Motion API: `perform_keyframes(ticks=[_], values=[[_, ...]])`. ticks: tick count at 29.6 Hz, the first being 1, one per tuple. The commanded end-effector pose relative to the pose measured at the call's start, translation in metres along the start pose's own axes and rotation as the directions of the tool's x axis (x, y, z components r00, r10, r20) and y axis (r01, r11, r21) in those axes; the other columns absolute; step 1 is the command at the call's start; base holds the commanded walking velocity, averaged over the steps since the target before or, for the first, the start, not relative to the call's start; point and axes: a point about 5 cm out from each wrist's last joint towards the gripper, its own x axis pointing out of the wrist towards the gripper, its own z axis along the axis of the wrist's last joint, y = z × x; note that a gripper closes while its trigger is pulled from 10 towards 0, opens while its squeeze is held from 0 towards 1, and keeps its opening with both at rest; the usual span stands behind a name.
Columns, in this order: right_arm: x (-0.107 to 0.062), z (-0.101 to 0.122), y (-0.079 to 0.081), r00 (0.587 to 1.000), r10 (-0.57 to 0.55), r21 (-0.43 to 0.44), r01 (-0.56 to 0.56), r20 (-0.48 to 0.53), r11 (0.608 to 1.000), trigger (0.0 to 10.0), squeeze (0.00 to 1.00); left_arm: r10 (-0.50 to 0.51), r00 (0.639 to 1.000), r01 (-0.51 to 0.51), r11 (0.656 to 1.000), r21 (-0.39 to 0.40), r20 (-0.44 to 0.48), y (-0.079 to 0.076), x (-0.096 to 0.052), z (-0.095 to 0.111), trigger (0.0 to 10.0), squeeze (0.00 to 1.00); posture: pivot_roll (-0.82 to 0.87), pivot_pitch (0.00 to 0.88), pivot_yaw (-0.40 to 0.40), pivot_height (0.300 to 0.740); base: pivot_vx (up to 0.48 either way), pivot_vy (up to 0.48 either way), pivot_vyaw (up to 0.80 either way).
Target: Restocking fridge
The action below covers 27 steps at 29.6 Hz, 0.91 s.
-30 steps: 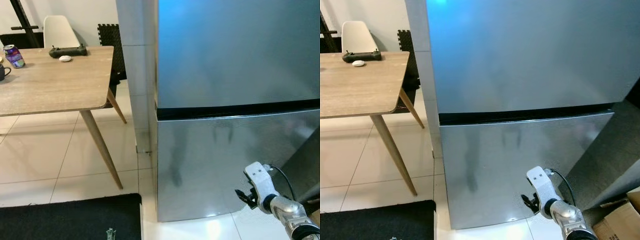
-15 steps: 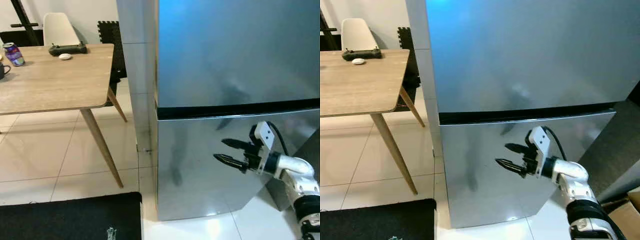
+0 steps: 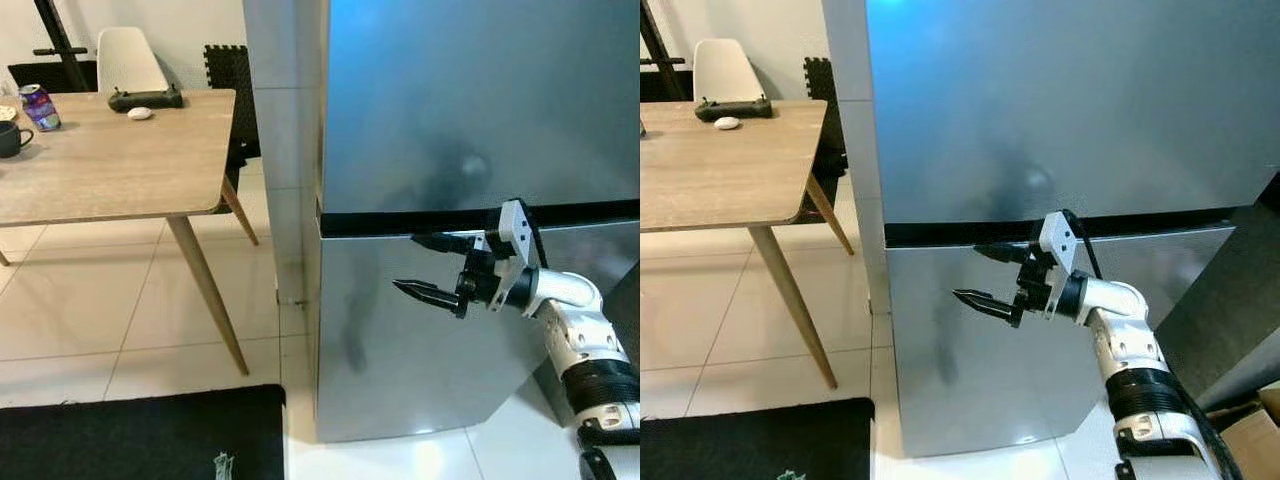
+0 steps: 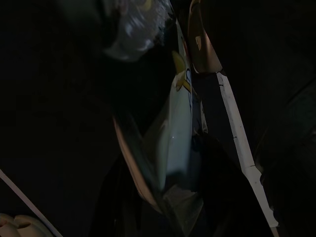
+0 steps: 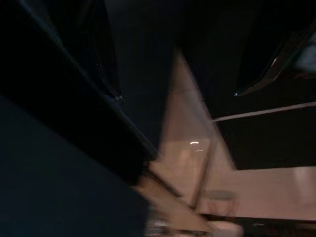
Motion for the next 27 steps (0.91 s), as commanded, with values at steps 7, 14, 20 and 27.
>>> perform_keyframes(ticks=[7, 14, 20, 27], values=[[0.021, 0.011, -0.01, 0.996, -0.015, -0.114, 0.005, -0.084, 0.993, 10.0, 0.0, -0.042, 0.986, 0.045, 0.999, -0.012, 0.161, -0.011, 0.001, 0.039, 10.0, 0.0, -0.08, 0.0, -0.047, 0.74, 0.0, 0.0, 0.0], [0.037, 0.002, -0.023, 0.961, -0.132, -0.204, 0.082, -0.242, 0.976, 10.0, 0.0, -0.048, 0.986, 0.052, 0.999, -0.018, 0.161, -0.014, 0.002, 0.039, 10.0, 0.0, -0.08, 0.0, -0.052, 0.74, 0.0, 0.0, 0.0], [0.041, -0.004, -0.029, 0.915, -0.184, -0.276, 0.084, -0.358, 0.957, 10.0, 0.0, -0.049, 0.986, 0.052, 0.998, -0.02, 0.16, -0.015, 0.002, 0.038, 10.0, 0.0, -0.08, 0.0, -0.054, 0.74, 0.0, 0.0, 0.0], [0.045, -0.007, -0.031, 0.889, -0.201, -0.335, 0.057, -0.412, 0.94, 10.0, 0.0, -0.047, 0.987, 0.051, 0.998, -0.022, 0.157, -0.015, 0.002, 0.037, 10.0, 0.0, -0.08, 0.0, -0.054, 0.74, 0.0, 0.0, 0.0]])
